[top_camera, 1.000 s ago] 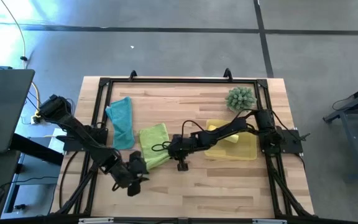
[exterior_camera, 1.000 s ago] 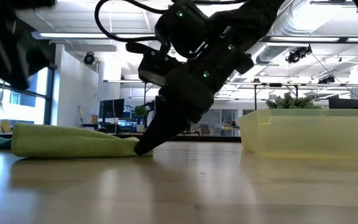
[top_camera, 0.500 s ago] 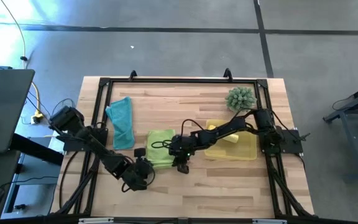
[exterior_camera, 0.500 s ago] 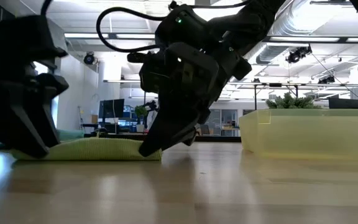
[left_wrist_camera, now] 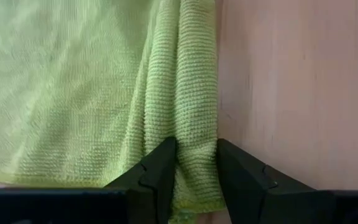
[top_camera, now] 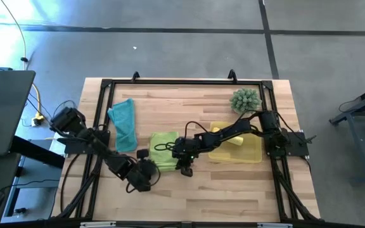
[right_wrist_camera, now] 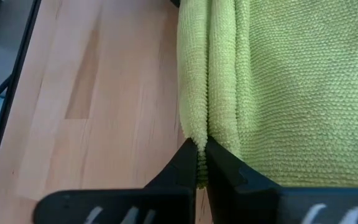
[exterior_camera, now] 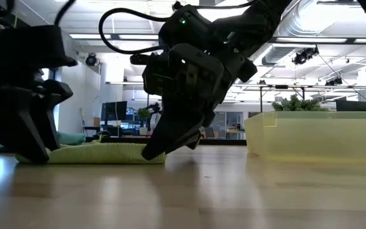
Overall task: Roll microfiber towels into tight, uniform cylinder then place into a basket
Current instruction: Roll the green microfiber towel
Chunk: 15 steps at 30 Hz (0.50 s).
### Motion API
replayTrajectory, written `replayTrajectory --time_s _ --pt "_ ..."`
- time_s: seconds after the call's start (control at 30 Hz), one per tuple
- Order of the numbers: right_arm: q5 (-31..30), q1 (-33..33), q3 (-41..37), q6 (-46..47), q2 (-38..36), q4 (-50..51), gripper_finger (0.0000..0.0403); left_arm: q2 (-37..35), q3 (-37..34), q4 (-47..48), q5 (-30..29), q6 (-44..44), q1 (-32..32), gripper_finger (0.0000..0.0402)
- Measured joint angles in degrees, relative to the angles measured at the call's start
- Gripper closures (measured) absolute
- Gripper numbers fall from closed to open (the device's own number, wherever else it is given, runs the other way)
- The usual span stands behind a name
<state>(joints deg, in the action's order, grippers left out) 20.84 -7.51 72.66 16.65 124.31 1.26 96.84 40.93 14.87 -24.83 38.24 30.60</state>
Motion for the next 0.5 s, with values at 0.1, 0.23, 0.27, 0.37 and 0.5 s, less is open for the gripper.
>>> replayTrajectory --time_s 0.1,0.23,0.27,0.37,0.5 --pt "0.62 0.00 0.00 0.02 -0.02 -0.07 0.0400 -0.13 0.00 -0.01 2.66 2.29 -0.95 0.0327" --pt "5.97 0.03 -0.04 2.28 0.04 -0.25 0.0400 -0.44 0.02 -2.28 8.75 6.96 -2.07 0.0384" --pt "7.11 0.00 -0.04 2.81 0.10 -0.57 0.0400 -0.99 -0.01 -2.62 10.93 8.25 -2.28 0.0391" --pt "8.56 0.02 0.02 3.99 0.09 -0.90 0.0400 -2.27 -0.26 -5.02 17.19 11.04 -3.40 0.0388" --pt "10.62 0.00 0.07 5.81 0.07 -0.98 0.0400 -3.79 -0.52 -8.59 23.10 12.50 -4.82 0.0389"
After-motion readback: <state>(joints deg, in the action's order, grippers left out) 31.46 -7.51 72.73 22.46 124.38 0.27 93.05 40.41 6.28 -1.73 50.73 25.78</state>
